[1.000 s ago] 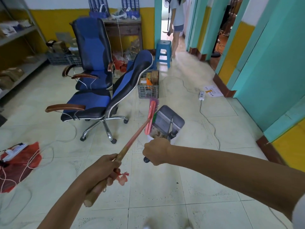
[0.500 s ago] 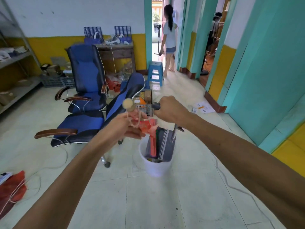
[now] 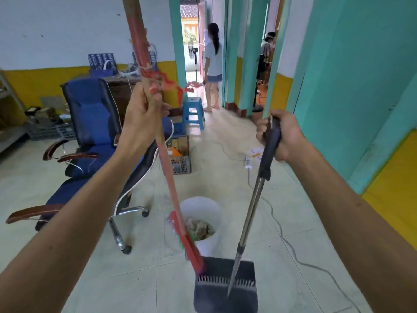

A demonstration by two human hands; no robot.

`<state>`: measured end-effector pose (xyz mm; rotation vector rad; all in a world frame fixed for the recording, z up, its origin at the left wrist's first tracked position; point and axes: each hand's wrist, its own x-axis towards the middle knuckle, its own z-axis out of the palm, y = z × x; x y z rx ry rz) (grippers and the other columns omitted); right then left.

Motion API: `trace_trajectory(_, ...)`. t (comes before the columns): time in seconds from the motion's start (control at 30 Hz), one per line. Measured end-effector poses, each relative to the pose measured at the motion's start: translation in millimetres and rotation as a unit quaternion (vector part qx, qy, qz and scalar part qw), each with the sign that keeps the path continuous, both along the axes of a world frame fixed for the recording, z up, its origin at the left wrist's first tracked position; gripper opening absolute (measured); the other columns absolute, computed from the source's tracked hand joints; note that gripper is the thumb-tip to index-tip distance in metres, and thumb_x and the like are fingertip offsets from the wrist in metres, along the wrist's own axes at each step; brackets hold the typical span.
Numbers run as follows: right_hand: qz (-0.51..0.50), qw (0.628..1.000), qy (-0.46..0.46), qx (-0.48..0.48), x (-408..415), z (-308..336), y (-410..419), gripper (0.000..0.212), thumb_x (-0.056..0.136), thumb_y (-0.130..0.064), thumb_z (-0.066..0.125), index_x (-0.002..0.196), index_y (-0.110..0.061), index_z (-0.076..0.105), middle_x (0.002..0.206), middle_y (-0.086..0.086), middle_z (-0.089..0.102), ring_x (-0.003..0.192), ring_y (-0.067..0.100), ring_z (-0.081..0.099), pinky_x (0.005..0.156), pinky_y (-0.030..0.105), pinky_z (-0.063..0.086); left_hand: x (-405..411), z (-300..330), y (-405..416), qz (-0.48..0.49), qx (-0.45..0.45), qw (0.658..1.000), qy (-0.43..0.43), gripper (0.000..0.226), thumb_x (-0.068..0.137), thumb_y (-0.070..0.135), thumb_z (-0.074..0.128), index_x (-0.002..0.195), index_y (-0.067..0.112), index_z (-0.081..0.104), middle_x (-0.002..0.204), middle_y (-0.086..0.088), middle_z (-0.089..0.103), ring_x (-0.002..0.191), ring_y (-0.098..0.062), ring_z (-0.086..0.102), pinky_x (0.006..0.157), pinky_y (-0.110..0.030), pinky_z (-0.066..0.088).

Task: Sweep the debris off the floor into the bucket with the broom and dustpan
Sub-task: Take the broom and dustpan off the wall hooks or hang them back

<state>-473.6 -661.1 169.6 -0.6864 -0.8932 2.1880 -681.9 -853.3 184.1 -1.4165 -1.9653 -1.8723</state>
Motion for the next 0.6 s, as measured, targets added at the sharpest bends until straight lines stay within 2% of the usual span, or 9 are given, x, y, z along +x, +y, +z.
trace_trajectory(0.1,-0.101,0.991,0.083,-0.012,-3,-15,-11,0.027,0.104,-0.03,0.043,0.097,-0.006,0.052,0.067,0.007,0.057,0.04,0.016,0.054,0.038,0.02,0.046,18,-13,32,-0.061,-0.01,0.998,-0.015,0.019,0.104,0.029,0.041,0.106,0.01,0.045,0.083,-0.017,0.053,0.065,-0.021,0.054,0.059,-0.033,0.049)
trace_trajectory(0.2,-0.201,0.979,0.018,0.015,-19,-27,-17,0.039,0.105,-0.034,0.046,0.103,0.003,0.059,0.08,0.017,0.068,0.049,0.017,0.064,0.043,0.022,0.052,53,-26,64,-0.112,0.002,0.993,-0.033,0.033,0.103,0.03,0.041,0.107,-0.002,0.042,0.08,-0.019,0.045,0.062,-0.022,0.043,0.052,-0.032,0.044)
trace_trajectory(0.23,-0.218,0.976,0.003,0.02,-23,-31,-19,0.044,0.105,-0.035,0.045,0.109,0.007,0.059,0.089,0.023,0.07,0.056,0.02,0.066,0.048,0.023,0.055,66,-30,74,-0.118,0.005,0.992,-0.037,0.033,0.103,0.031,0.04,0.107,-0.002,0.043,0.079,-0.014,0.047,0.061,-0.019,0.046,0.051,-0.027,0.046)
trace_trajectory(0.3,-0.253,0.967,-0.013,0.036,-30,-39,-19,0.044,0.106,-0.034,0.043,0.118,0.007,0.056,0.106,0.032,0.068,0.081,0.03,0.069,0.074,0.036,0.061,88,-39,91,-0.13,0.001,0.991,-0.035,0.03,0.102,0.033,0.037,0.101,0.004,0.045,0.073,-0.005,0.05,0.059,-0.013,0.049,0.052,-0.023,0.047)
trace_trajectory(0.33,-0.269,0.962,-0.022,0.047,-30,-42,-20,0.039,0.106,-0.033,0.043,0.114,0.003,0.055,0.106,0.03,0.068,0.089,0.034,0.069,0.085,0.043,0.059,98,-44,98,-0.141,-0.001,0.989,-0.035,0.026,0.102,0.032,0.036,0.098,0.009,0.046,0.071,-0.005,0.049,0.058,-0.013,0.048,0.052,-0.024,0.045)
trace_trajectory(0.37,-0.285,0.956,-0.024,0.058,-27,-43,-22,0.033,0.106,-0.031,0.042,0.107,0.0,0.053,0.097,0.026,0.069,0.089,0.035,0.069,0.088,0.047,0.057,107,-48,103,-0.156,0.001,0.987,-0.041,0.021,0.102,0.032,0.035,0.096,0.014,0.045,0.072,-0.006,0.046,0.057,-0.013,0.044,0.051,-0.027,0.042)
trace_trajectory(0.47,-0.344,0.934,0.013,0.093,-2,-38,-16,0.022,0.107,-0.021,0.038,0.088,-0.011,0.042,0.054,0.005,0.062,0.056,0.024,0.064,0.061,0.032,0.057,124,-52,114,-0.182,0.051,0.98,-0.062,0.013,0.1,0.03,0.036,0.095,0.025,0.046,0.068,-0.003,0.037,0.051,-0.009,0.035,0.044,-0.023,0.032)
trace_trajectory(0.53,-0.387,0.915,0.02,0.112,26,-33,-1,0.027,0.107,-0.019,0.035,0.081,-0.013,0.039,0.044,0.001,0.055,0.043,0.018,0.057,0.045,0.021,0.051,120,-44,120,-0.151,0.099,0.981,-0.068,0.018,0.1,0.036,0.035,0.101,0.026,0.05,0.063,0.007,0.038,0.047,-0.006,0.035,0.04,-0.019,0.031)
trace_trajectory(0.6,-0.425,0.896,0.017,0.127,56,-27,15,0.03,0.107,-0.02,0.035,0.079,-0.011,0.04,0.04,0.0,0.053,0.037,0.016,0.053,0.039,0.018,0.046,110,-29,130,-0.121,0.136,0.98,-0.081,0.025,0.1,0.042,0.036,0.105,0.024,0.052,0.061,0.009,0.042,0.046,-0.008,0.037,0.038,-0.022,0.033)
